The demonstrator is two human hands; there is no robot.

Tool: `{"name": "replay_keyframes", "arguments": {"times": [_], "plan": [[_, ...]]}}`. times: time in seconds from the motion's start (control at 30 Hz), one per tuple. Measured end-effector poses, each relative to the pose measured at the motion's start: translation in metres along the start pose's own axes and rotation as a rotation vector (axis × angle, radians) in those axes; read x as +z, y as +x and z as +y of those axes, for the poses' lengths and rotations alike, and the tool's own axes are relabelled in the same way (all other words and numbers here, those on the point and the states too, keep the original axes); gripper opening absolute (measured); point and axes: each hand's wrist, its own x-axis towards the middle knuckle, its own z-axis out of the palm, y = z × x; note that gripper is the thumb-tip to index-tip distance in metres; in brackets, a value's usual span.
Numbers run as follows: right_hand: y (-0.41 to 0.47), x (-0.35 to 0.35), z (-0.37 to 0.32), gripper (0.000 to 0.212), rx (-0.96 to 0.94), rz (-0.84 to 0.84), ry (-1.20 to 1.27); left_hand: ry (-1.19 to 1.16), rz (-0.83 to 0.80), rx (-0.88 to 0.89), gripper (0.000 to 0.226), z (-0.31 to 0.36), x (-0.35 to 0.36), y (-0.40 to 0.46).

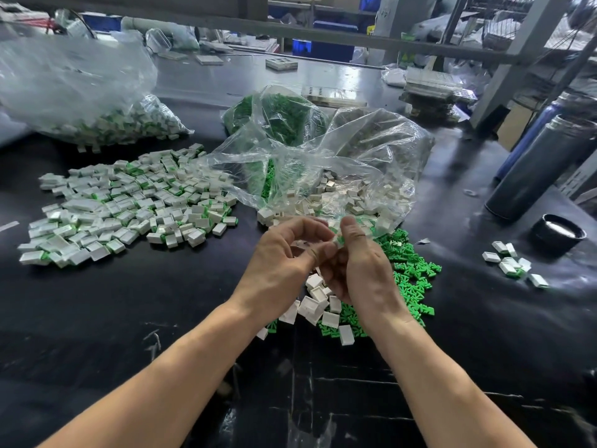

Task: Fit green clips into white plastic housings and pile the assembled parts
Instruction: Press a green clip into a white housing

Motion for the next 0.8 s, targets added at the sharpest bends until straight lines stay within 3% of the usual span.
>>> {"name": "replay_keyframes", "arguments": {"times": [0.2, 0.43, 0.6, 0.8], "plan": [[0.009, 0.004, 0.012, 0.053, -0.025, 0.074, -0.006, -0.022, -0.011, 0.002, 0.01, -0.003, 0.007, -0.003], [0.015, 0.007, 0.016, 0.07, -0.039, 0.167, -0.136, 0.002, 0.033, -0.017, 0.008, -0.009, 0.012, 0.001], [0.016, 0.009, 0.015, 0.057, -0.059, 0.176, -0.13, -0.015, 0.05, -0.03, 0.006, -0.011, 0.012, 0.002], [0.018, 0.01, 0.018, 0.058, -0.106, 0.187, -0.139, -0.006, 0.051, -0.026, 0.007, -0.012, 0.01, 0.001]]}}
